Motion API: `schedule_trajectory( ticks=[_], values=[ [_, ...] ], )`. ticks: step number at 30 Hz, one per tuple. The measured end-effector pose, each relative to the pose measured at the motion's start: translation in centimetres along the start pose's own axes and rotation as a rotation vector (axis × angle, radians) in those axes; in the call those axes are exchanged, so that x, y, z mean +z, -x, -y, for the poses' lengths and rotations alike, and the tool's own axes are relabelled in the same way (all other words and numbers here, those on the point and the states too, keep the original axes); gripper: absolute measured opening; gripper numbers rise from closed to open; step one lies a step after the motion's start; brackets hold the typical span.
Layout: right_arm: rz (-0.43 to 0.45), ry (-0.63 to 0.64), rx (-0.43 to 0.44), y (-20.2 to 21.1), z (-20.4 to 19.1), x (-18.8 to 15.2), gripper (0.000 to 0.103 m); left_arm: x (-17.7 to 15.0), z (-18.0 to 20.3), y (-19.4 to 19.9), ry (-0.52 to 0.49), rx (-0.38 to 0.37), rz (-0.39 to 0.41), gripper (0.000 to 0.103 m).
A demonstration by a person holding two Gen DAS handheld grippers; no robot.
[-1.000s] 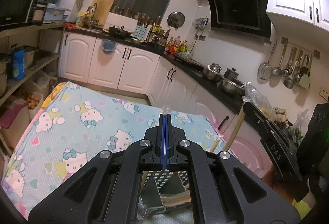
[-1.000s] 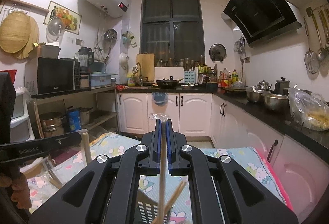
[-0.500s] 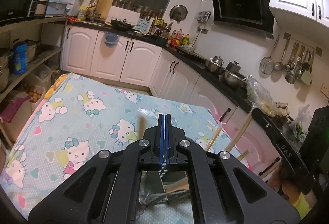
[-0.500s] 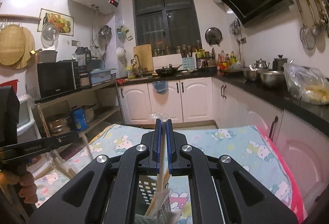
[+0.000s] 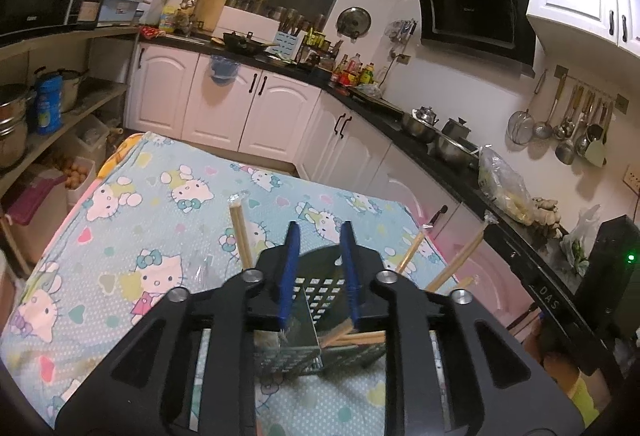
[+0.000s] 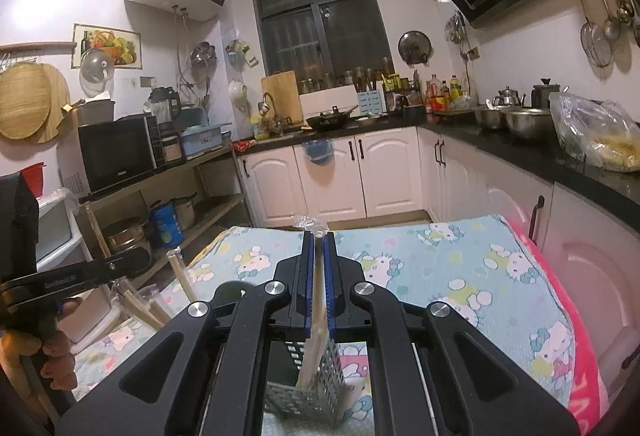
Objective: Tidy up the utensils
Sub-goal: 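Lower both held chopsticks into the green holder, then open both tools to release the chopsticks into the holder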
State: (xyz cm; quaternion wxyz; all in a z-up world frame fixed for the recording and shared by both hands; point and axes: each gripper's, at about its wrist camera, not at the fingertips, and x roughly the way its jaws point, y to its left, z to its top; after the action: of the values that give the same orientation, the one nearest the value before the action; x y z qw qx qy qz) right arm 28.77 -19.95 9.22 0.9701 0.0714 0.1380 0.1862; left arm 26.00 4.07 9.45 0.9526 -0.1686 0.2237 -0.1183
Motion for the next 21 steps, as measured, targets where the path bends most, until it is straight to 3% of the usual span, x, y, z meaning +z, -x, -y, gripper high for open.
schedule_trajectory(
  ticks=[1, 4, 8, 13, 17, 21],
  values=[
    [-0.004, -0.002, 0.001, 0.1, 0.0, 0.0, 0.006, -0.1, 0.0, 0.2, 0.000, -0.001, 0.000, 0.021],
    [-0.005, 0.000, -0.007, 0.5, 0.0, -0.2, 0.026, -0.4, 0.2, 0.8, 0.001, -0.007, -0.004, 0.029],
    [-0.014, -0.008, -0.001, 1.1, 0.0, -0.5, 0.028, -0.9, 0.4, 1.6, 0.000, -0.011, -0.006, 0.032],
    [-0.021, -0.013, 0.013, 1.9, -0.2, -0.6, 0.028, -1.5, 0.6, 2.5, -0.004, -0.011, -0.008, 0.043],
    [-0.030, 0.002, 0.020, 2.8, -0.5, -0.8, 0.039, -2.0, 0.7, 3.1, -0.005, -0.027, -0.020, 0.051],
    [-0.043, 0.016, 0.017, 3.6, -0.9, -1.2, 0.041, -2.6, 1.0, 3.8, -0.013, -0.031, -0.023, 0.058]
  ],
)
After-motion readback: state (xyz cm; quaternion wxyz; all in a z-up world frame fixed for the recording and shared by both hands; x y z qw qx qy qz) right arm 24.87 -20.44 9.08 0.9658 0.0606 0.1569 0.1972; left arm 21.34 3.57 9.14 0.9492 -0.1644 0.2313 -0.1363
